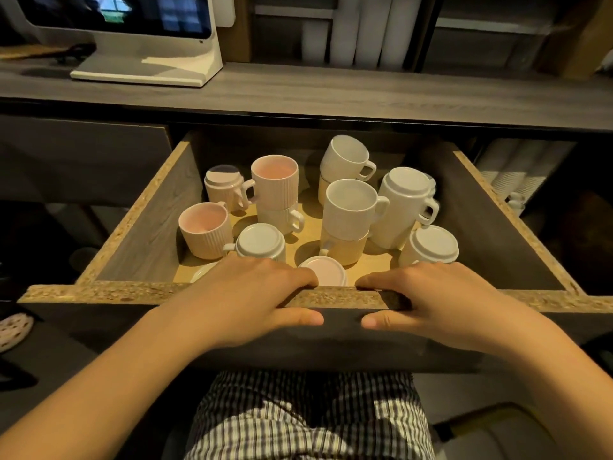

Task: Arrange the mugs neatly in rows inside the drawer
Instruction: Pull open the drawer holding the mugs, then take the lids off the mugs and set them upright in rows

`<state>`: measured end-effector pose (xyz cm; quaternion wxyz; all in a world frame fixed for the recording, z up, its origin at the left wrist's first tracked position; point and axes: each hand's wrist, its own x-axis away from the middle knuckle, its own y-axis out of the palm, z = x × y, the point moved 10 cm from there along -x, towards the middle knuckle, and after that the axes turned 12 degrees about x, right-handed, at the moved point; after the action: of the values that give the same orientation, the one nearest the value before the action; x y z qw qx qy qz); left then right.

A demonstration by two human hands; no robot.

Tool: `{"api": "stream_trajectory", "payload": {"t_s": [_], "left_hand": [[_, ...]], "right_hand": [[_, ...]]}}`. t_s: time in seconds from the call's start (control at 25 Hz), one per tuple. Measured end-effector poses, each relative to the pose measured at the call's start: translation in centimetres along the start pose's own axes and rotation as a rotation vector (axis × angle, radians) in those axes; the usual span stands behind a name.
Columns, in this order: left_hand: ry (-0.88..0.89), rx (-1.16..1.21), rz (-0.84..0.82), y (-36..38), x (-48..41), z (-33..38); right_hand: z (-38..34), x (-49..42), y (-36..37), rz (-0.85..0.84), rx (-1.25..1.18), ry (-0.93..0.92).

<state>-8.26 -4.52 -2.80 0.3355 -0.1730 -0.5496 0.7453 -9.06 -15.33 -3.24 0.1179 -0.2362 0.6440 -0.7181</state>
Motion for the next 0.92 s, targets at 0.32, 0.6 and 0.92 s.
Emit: {"api": "stream_trajectory", "payload": {"t_s": [0.32, 0.6, 0.92], "left_hand": [[-0.06, 0.133, -0.033, -3.5, -2.6, -2.3], [-0.136, 0.027, 0.001, -8.0, -5.6, -8.2], [-0.262, -0.018, 0.012, -12.0, -8.7, -15.8]], "right_hand": [[1.5, -4.6, -4.0, 0.031, -0.226, 0.031], [3.4, -12.4, -7.1, 0.066, -0.079, 0.015], [5.6, -21.3, -8.6, 0.081, 0.008, -0.005]]}}
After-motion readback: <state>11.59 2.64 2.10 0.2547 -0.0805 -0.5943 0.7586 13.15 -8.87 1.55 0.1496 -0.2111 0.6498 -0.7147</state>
